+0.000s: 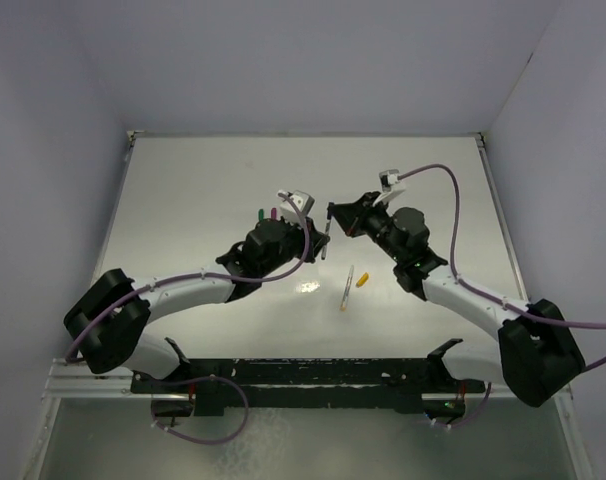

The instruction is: Insert the pens into the pen caps

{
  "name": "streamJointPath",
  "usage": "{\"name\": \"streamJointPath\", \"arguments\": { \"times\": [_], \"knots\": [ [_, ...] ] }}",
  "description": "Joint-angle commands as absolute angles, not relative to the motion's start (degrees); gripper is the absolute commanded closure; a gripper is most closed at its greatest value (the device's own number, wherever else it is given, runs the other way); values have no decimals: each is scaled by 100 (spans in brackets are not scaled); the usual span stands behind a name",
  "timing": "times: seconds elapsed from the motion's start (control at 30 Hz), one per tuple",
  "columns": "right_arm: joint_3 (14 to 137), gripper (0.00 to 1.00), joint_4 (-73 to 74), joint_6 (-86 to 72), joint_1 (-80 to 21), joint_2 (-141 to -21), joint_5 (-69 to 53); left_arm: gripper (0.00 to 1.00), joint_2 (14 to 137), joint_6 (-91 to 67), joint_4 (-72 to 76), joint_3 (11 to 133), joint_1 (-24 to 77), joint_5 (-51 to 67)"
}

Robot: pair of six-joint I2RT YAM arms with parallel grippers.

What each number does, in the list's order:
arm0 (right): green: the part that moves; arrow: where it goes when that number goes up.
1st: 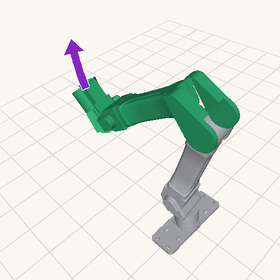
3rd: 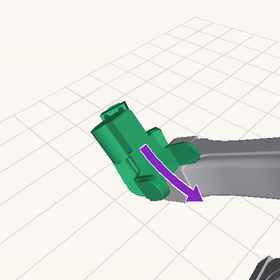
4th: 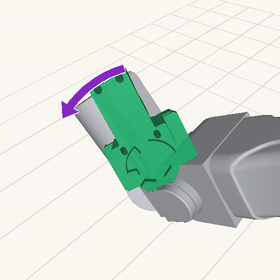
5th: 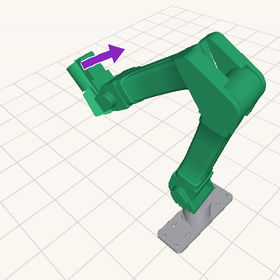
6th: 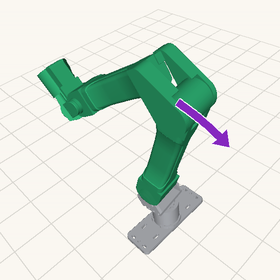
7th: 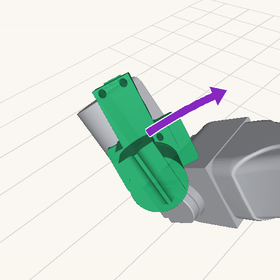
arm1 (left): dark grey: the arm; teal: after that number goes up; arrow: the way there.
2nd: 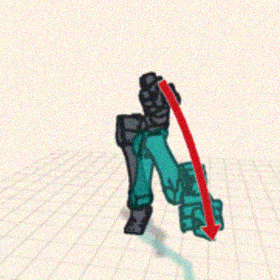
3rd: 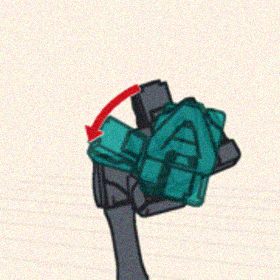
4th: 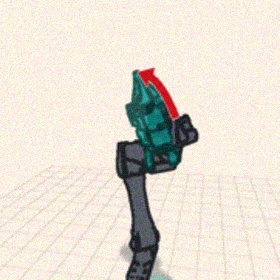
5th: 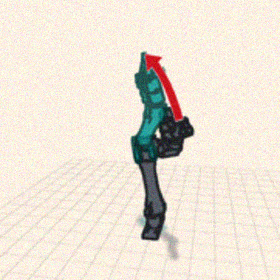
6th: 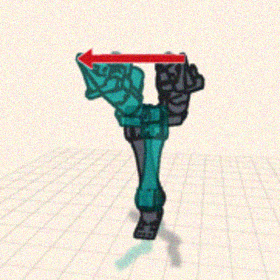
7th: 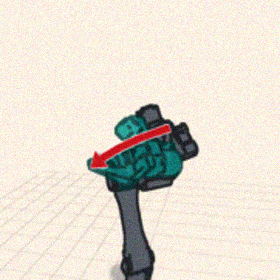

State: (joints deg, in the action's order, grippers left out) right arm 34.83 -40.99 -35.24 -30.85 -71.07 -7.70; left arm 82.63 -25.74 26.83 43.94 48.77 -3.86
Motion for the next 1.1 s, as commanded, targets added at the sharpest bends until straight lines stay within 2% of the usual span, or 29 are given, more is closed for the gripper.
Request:
{"name": "streamJointPath", "arguments": {
  "times": [0.0,0.2,0.3,0.5,0.77,1.07],
  "knots": [
    [3634,89,-2737,-3139,-3331,-7071,-761,100,7983,-2503,3944,4891,4684,-793],
    [4352,60,-2244,-2458,-3330,-6691,264,100,8073,-2803,3140,4536,4682,-777],
    [4535,53,-2172,-2180,-3330,-6318,765,100,8272,-2945,2645,4508,4685,-794],
    [4475,50,-1707,-2011,-3331,-5573,1487,100,8970,-3294,1600,4922,4597,-1145],
    [4167,50,-833,-2242,-3326,-5267,1818,100,10600,-3462,-269,6914,4377,-1534],
    [3913,50,-284,-2450,-3323,-5247,1920,95,11426,-3537,-786,7733,3982,-1686]
  ]
}}
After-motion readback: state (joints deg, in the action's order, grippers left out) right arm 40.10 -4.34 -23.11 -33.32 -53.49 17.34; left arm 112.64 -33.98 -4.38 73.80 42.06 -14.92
